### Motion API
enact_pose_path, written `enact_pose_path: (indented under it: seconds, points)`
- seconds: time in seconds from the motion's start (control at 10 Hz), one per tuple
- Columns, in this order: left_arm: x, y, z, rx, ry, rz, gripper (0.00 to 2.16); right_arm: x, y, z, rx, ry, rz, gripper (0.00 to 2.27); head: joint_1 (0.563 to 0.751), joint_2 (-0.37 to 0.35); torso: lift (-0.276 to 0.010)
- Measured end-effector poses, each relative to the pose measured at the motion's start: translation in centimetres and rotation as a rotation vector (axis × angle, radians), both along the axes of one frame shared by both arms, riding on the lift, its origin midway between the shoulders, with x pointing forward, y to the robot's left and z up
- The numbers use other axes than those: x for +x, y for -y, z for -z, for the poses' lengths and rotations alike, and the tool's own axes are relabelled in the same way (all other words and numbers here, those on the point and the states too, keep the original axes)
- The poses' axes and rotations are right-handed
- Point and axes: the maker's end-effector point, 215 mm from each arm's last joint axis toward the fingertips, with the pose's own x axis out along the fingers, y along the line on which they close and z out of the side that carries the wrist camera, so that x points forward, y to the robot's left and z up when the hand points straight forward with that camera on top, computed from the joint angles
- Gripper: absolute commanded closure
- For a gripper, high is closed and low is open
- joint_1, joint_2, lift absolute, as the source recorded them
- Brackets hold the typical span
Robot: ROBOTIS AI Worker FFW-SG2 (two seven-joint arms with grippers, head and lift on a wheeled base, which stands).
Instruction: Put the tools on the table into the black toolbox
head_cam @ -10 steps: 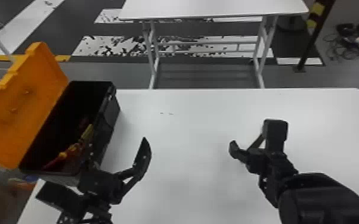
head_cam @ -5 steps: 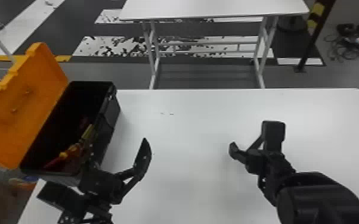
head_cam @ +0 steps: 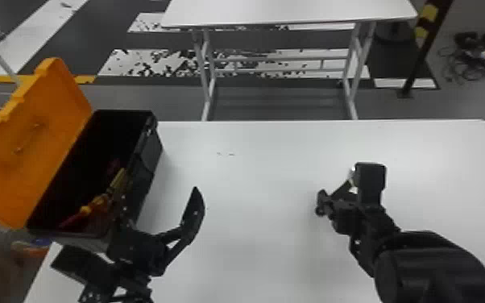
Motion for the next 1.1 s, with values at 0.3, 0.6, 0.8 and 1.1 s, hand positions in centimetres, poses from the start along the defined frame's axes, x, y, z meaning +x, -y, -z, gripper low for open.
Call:
enact_pose_path:
  seconds: [0.3,0.6,0.8,1.1]
  points:
    - [0.0,0.0,0.0,-0.003,-0.002,0.000,0.08,-0.4,0.4,0.5,-0.010,-0.021,0.000,1.99,0.695,0.101,-0.075]
    - [-0.1,0.1,0.2,-0.004,-0.006,0.000,0.08,-0.7,0.2,0.7,-0.022,-0.020,-0.029,2.20,0.695,0.103,-0.075]
    - [-0.1,0.1,0.0,-0.005,-0.003,0.001,0.08,-1.2,0.0,0.4,-0.040,-0.009,-0.041,2.22,0.695,0.106,-0.075]
    - [0.0,0.4,-0.9,-0.009,0.015,0.005,0.08,-1.3,-0.2,-2.1,-0.036,0.047,-0.039,2.22,0.695,0.106,-0.075]
